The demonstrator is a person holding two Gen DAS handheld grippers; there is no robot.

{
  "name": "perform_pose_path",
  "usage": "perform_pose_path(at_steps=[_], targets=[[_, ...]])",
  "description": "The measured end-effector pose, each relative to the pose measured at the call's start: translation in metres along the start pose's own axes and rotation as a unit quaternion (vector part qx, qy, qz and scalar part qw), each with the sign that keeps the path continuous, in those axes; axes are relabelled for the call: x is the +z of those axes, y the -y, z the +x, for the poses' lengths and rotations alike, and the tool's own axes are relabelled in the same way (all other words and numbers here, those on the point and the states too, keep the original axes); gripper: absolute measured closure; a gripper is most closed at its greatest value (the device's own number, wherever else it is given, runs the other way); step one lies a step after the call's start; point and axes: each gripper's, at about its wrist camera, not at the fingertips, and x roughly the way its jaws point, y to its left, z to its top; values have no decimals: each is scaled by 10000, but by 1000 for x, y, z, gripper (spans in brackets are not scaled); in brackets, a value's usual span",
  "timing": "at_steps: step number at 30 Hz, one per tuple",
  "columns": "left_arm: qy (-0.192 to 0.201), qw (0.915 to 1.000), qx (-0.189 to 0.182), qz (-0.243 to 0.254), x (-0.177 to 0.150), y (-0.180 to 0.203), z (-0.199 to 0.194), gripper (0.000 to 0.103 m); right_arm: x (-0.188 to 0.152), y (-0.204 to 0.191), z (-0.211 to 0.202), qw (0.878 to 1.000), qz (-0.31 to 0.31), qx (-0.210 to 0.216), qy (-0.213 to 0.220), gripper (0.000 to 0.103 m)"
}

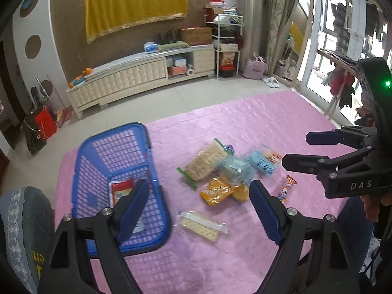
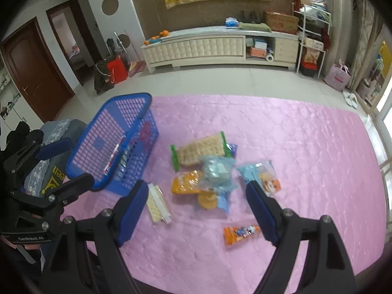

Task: Organize snacks
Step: 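Move both tools back over the snack pile, then grasp the light-blue bag with the left tool while the right tool grasps the blue cartoon bag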

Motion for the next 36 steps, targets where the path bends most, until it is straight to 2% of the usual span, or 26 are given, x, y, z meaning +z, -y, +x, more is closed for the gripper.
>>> perform_pose_path(at_steps=[9, 19, 29, 36], targets=[[-350, 9992, -211, 27, -1, 34, 37, 21, -21, 43, 10, 9993, 271, -147, -193, 18], [-791, 9965, -261, 83, 10, 65, 87, 21, -26, 91, 37, 9966, 652, -234, -457, 18], [-1348, 9901, -375, -79, 28, 78, 147, 21, -23, 135, 69, 9918, 1004, -212, -761, 18], [-1795, 9826, -418, -248, 38, 81, 193, 21, -19, 159, 94, 9887, 1155, -127, -950, 18]])
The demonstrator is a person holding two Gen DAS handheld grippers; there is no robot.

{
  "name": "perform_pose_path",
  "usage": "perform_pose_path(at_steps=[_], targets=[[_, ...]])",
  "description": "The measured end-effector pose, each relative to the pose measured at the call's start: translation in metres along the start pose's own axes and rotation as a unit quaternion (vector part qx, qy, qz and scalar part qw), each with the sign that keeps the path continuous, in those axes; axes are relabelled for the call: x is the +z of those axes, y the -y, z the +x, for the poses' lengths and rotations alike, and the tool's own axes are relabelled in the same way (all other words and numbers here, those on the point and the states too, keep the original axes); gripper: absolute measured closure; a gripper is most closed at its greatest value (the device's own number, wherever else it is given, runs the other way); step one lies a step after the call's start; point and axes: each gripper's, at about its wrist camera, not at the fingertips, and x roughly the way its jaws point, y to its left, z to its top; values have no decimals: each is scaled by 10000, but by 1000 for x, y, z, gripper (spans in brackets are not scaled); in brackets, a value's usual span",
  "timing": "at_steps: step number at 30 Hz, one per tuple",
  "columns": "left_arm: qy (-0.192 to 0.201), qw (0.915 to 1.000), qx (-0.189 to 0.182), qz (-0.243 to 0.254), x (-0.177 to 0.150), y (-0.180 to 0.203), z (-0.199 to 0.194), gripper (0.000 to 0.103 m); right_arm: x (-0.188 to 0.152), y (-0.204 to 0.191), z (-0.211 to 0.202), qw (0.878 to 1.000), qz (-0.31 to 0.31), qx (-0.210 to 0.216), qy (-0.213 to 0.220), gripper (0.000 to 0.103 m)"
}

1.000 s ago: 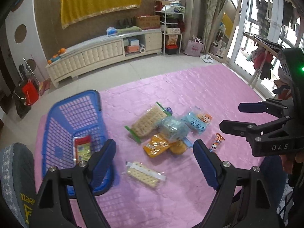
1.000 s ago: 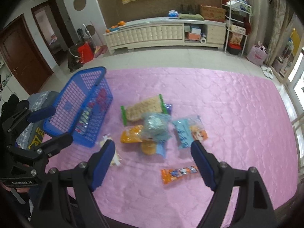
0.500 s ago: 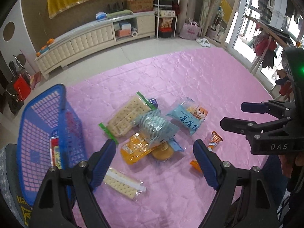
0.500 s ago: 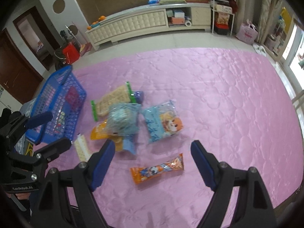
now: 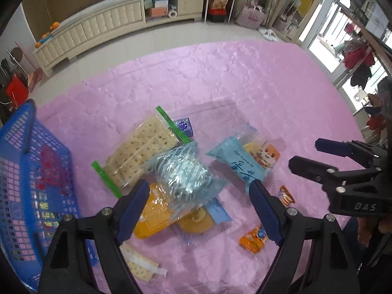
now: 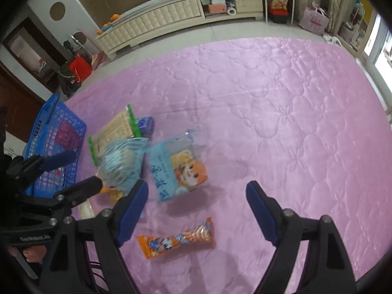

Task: Organize snacks
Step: 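Grasp the light-blue bag with the left tool while the right tool grasps the blue cartoon bag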

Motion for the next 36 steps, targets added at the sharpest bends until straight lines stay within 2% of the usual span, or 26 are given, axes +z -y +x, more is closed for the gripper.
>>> perform_pose_path(at_steps=[3, 8, 12, 16, 18, 20, 23, 32, 36], targets=[[-109, 9998, 120, -97, 8, -2, 16, 21, 3, 9, 10, 9999, 84, 39, -66, 18], [-468, 9984, 12, -303, 14, -8, 46, 21, 2, 22, 27, 9994, 251, 65, -207, 18], [-627, 9972, 113, -404, 14, -13, 57, 21, -3, 29, 33, 9991, 336, 75, -239, 18], [-678, 9957, 134, -610, 12, -21, 66, 21, -6, 33, 34, 9989, 378, 97, -241, 18], [-691, 9956, 153, -616, 10, -22, 67, 25, -7, 31, 34, 9990, 338, 106, -262, 18], [-610, 9959, 44, -670, 8, -24, 64, 38, -7, 26, 32, 9995, 191, -98, -243, 18], [-546, 9961, -42, -696, 6, -26, 56, 45, -7, 18, 27, 9996, -48, -246, -126, 18], [36, 9984, -133, -544, -16, -33, 12, 47, -10, -12, 12, 9964, -821, -170, 113, 18], [191, 9980, -164, -580, -27, -42, -5, 47, -12, -30, 19, 9905, -1298, -436, 149, 18]])
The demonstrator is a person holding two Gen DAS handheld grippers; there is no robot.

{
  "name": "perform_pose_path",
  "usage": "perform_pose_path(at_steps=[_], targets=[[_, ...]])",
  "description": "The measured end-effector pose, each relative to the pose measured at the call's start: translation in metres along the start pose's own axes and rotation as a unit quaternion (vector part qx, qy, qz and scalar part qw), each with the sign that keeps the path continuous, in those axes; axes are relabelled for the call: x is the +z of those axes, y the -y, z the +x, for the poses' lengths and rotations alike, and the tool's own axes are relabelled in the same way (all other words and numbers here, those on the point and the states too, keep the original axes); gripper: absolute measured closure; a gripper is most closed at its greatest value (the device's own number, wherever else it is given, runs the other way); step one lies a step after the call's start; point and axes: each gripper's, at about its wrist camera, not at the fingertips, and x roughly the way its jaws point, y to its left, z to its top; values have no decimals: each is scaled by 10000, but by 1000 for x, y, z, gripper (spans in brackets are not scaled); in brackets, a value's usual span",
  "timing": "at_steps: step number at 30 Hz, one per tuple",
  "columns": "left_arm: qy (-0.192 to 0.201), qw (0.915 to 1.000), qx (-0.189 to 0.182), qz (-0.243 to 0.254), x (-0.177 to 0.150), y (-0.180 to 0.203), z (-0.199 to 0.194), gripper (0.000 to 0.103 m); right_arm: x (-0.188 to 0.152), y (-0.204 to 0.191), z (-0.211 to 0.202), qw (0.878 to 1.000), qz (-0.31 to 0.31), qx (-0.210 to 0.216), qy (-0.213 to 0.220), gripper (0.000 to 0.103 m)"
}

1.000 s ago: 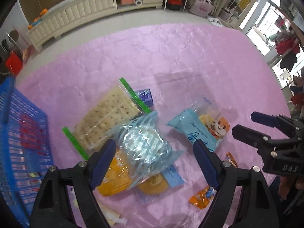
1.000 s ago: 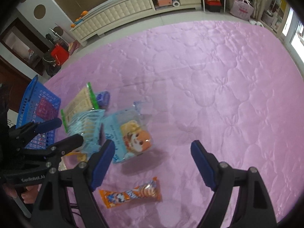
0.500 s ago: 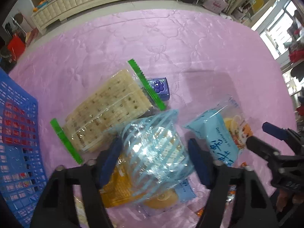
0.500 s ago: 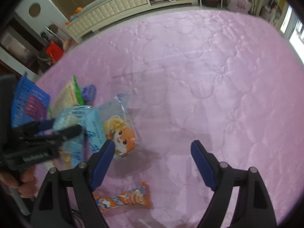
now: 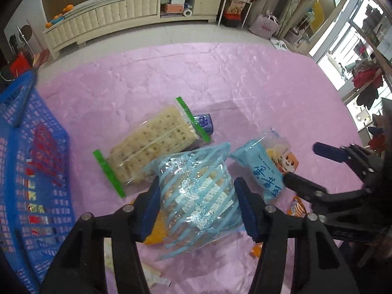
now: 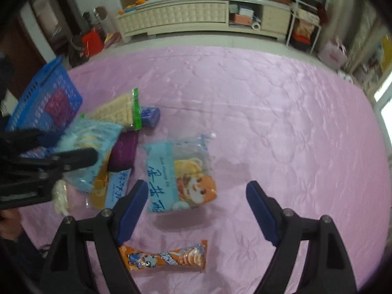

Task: Organize snacks
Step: 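Grasp the light-blue bag with the left tool while the right tool grasps the blue cartoon bag, then carry both bags over the blue basket and release them inside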

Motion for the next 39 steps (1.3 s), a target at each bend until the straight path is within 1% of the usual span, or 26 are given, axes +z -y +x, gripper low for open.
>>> perform_pose_path(at_steps=[3, 7, 9, 12, 16, 17, 18, 19, 22, 25, 27, 29, 31, 35, 39], targets=[[68, 10000, 29, -50, -7, -9, -7, 47, 6, -3, 14, 9998, -30, 22, -187, 18], [131, 9999, 13, -29, -14, -23, -9, 47, 10, -4, 27, 9990, 32, 226, -373, 18], [105, 9999, 12, -37, -15, -28, -8, 47, 12, -10, 33, 9989, -33, 196, -414, 18], [72, 10000, 19, -37, -15, -28, -9, 47, 17, -15, 44, 9985, -122, 171, -510, 18], [74, 9999, 104, 88, -12, -20, -6, 47, 22, -21, 51, 9986, -249, 135, -448, 18], [70, 9999, 99, 121, -10, -18, -5, 47, 24, -21, 53, 9987, -220, 102, -451, 19], [63, 9999, 45, 139, -10, -17, -4, 47, 25, -21, 56, 9986, -183, 68, -499, 26], [62, 9999, -13, 144, -12, -21, -5, 47, 26, -21, 58, 9984, -143, -6, -548, 30], [115, 9997, -51, 186, -11, -20, -10, 47, 24, -17, 56, 9983, -193, 155, -532, 32], [261, 9993, -130, 214, -12, -14, -21, 47, 21, -11, 42, 9988, -22, 315, -372, 33], [414, 9986, -210, 252, -12, -14, -36, 47, 24, -12, 26, 9989, 95, 440, -163, 33], [565, 9977, -245, 295, -13, -13, -53, 47, 30, -19, 5, 9989, 59, 468, 29, 33], [727, 9966, -222, 314, -15, -13, -72, 47, 35, -28, -16, 9986, -44, 476, 205, 33], [1109, 9929, -337, 265, -21, -24, -115, 47, 42, -57, -59, 9966, -199, 603, 527, 33], [1345, 9905, -207, 207, -35, -43, -148, 47, 43, -88, -88, 9932, -311, 837, 748, 33]])
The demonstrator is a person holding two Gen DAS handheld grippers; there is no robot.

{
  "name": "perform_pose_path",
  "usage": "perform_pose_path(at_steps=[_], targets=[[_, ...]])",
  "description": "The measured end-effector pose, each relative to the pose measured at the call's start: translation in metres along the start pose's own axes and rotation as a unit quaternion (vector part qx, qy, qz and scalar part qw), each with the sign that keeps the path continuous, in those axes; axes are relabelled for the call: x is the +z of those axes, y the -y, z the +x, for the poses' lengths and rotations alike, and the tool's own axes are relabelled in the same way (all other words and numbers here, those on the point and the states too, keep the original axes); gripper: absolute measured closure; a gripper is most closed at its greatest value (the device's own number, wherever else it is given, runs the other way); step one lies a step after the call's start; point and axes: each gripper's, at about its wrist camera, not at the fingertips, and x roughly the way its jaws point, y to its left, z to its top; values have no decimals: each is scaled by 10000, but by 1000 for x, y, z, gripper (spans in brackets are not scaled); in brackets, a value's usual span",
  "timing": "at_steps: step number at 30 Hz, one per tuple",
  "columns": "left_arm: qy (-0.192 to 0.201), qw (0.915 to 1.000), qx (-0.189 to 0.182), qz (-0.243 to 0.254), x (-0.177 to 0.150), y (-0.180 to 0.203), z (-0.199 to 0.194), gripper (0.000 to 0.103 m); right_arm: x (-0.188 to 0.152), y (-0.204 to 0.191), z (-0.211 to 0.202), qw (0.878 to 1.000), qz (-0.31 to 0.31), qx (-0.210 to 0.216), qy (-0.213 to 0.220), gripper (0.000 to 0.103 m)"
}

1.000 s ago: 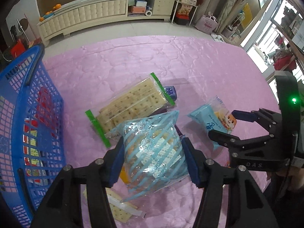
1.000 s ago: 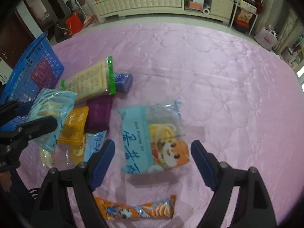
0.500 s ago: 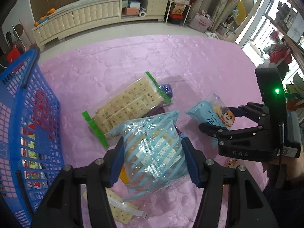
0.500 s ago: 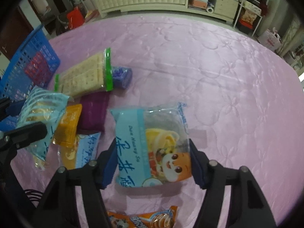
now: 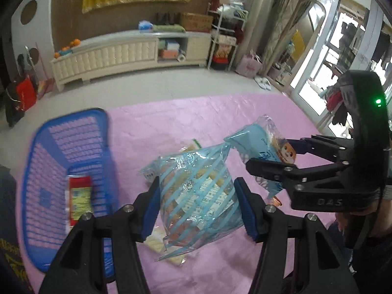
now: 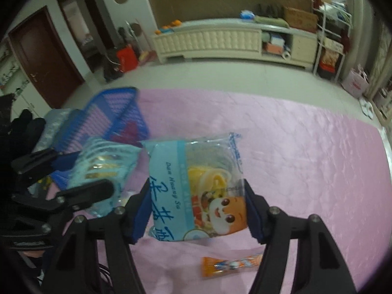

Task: Organize snacks
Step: 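Carry both bags over the blue basket and release them inside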

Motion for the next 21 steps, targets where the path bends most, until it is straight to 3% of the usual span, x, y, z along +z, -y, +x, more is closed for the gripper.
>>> perform_pose_path(at_steps=[6, 12, 21], targets=[[278, 9989, 275, -244, -16, -45, -46, 47, 10, -56, -8, 9992, -296, 223, 128, 33], [444, 9956, 604, -560, -34, -95, -83, 47, 22, -109, 9, 9968, -676, 427, 42, 33], [408, 9902, 912, -971, -54, -153, -98, 47, 35, -185, 49, 9908, -1172, 594, -324, 32]])
